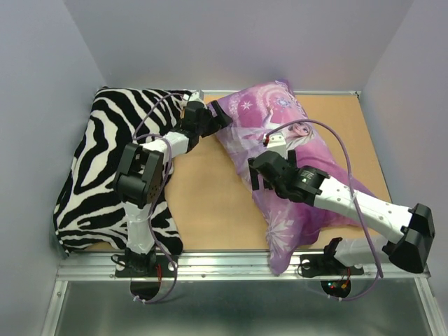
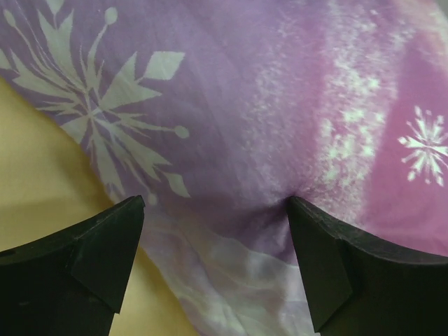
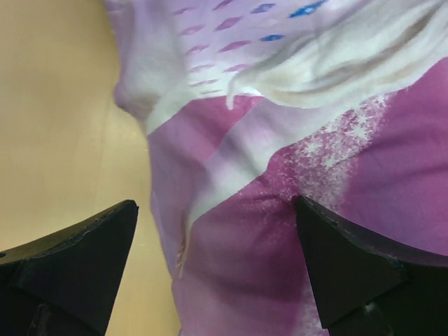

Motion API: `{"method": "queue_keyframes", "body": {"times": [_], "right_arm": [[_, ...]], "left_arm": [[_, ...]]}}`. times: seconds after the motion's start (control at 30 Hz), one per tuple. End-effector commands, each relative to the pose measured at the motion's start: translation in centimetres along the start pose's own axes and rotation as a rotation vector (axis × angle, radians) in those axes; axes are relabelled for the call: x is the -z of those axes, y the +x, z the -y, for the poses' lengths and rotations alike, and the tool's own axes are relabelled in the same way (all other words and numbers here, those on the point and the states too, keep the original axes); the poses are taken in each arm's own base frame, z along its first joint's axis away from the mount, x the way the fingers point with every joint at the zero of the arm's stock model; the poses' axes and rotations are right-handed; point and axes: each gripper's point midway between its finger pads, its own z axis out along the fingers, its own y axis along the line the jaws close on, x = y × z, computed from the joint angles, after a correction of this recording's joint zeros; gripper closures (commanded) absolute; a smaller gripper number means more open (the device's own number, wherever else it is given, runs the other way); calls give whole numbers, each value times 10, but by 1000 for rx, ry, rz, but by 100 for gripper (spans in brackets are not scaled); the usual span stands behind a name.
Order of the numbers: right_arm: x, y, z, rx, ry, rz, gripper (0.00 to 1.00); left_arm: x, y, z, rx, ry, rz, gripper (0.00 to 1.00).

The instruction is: Remove the pillowcase from the pillow

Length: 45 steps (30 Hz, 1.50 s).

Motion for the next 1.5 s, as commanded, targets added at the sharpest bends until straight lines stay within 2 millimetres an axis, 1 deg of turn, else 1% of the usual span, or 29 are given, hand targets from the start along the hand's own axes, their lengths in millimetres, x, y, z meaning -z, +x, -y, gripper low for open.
{"method": "queue_keyframes", "body": {"times": [0.0,0.1,0.17,0.27,0.3,0.37,0.4,0.43,0.47,0.53,0.57,0.7,0.73,0.77,0.8,0.83,0.9,0.93,1.0,1.07,1.17,1.2,1.23,1.27,1.3,1.33,1.37,1.4,1.47], "right_arm": [[-10,8,30,32,209,7,0],[-16,15,35,40,257,5,0],[-18,16,39,35,286,16,0],[-18,7,42,52,325,44,3],[-17,1,46,55,347,62,5],[-13,-12,47,51,353,87,20],[-11,-19,47,40,351,97,31],[-9,-25,49,37,354,107,45],[-6,-31,49,31,352,121,75],[3,-49,51,21,354,157,91],[8,-58,51,6,344,175,99],[37,-93,54,-52,286,247,99],[49,-109,54,-70,258,276,100],[57,-118,53,-83,229,291,99],[69,-128,53,-104,192,314,100],[90,-146,55,-140,133,354,99],[111,-162,62,-179,101,390,100],[127,-175,71,-206,97,431,99],[137,-185,90,-236,185,475,99],[136,-195,92,-221,237,483,99],[97,-209,86,-197,235,438,99],[74,-217,112,-241,277,430,99],[50,-216,99,-229,155,384,99],[24,-210,102,-229,131,340,99],[-19,-198,108,-230,126,262,99],[-42,-189,108,-240,128,216,99],[-61,-180,106,-249,118,172,99],[-96,-166,109,-266,123,112,99],[-129,-143,99,-297,63,40,99]], "left_arm": [[-9,-28,44,-41,219,80,4],[-15,-27,57,-40,297,84,5],[-23,-20,61,-49,313,65,12],[-21,-15,60,-50,305,64,70],[-19,-8,55,-48,290,54,100],[-3,-19,62,-75,283,99,100],[3,-11,58,-84,263,91,100],[21,-22,71,-99,276,125,100],[31,-25,71,-112,253,142,100],[53,-11,80,-140,246,135,100],[79,-28,98,-184,244,205,100],[136,-21,132,-253,186,219,100],[162,-18,158,-265,225,233,100],[175,-15,168,-273,225,226,100],[185,1,169,-299,195,171,100],[211,-9,188,-295,213,205,100],[248,29,218,-328,278,123,100],[273,23,234,-294,314,145,100],[302,47,255,-277,378,72,100],[324,46,273,-212,447,51,100],[330,42,285,-176,469,60,100],[326,38,283,-175,438,74,100],[320,28,286,-166,409,109,100],[314,23,285,-166,389,125,100],[308,18,285,-151,382,139,100],[295,24,285,-156,394,111,100],[279,5,278,-125,381,146,100],[266,5,272,-93,374,129,100],[227,14,250,-77,339,65,100]]}}
